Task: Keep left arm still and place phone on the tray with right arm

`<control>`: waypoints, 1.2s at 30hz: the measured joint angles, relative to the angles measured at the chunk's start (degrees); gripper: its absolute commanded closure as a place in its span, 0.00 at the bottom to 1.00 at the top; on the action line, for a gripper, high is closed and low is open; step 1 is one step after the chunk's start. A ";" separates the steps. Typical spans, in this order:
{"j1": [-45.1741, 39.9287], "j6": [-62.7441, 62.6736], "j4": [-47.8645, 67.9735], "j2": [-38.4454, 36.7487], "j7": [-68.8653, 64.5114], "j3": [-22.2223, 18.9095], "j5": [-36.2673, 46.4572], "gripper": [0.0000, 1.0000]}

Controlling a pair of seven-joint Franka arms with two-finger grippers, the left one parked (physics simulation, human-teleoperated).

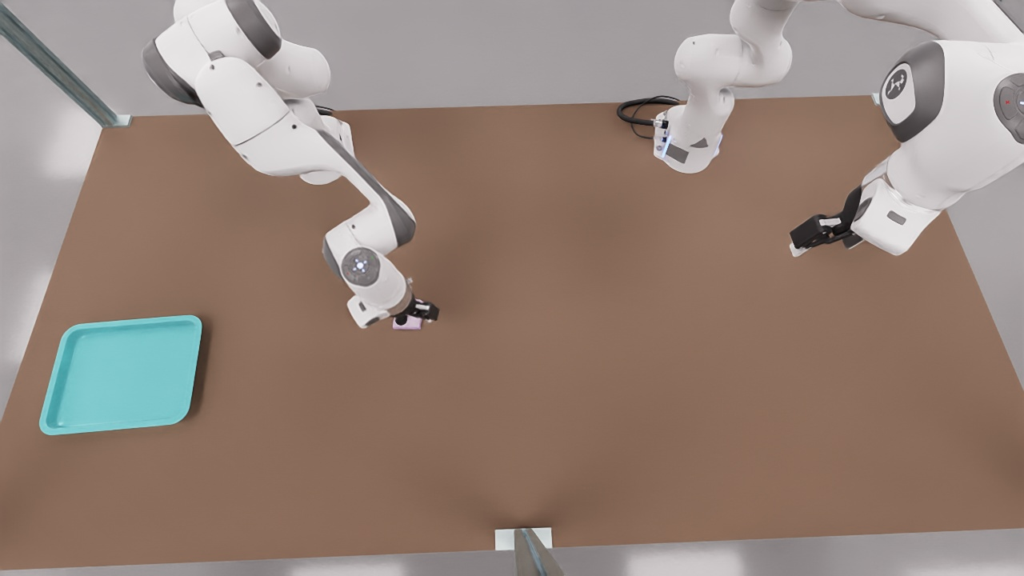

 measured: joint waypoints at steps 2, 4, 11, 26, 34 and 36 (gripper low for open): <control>-0.07 0.64 -0.86 0.11 1.48 0.33 0.00 0.00; -0.09 1.43 -1.71 0.35 2.79 0.42 -0.21 0.00; -1.15 3.33 -2.18 2.73 3.78 0.41 -6.37 0.00; -2.43 4.19 -3.06 4.28 -1.24 0.36 -8.85 0.00; -2.98 4.29 -3.14 5.11 -3.05 0.36 -10.46 0.00; -3.28 4.29 -3.19 5.24 -3.40 0.36 -10.81 0.07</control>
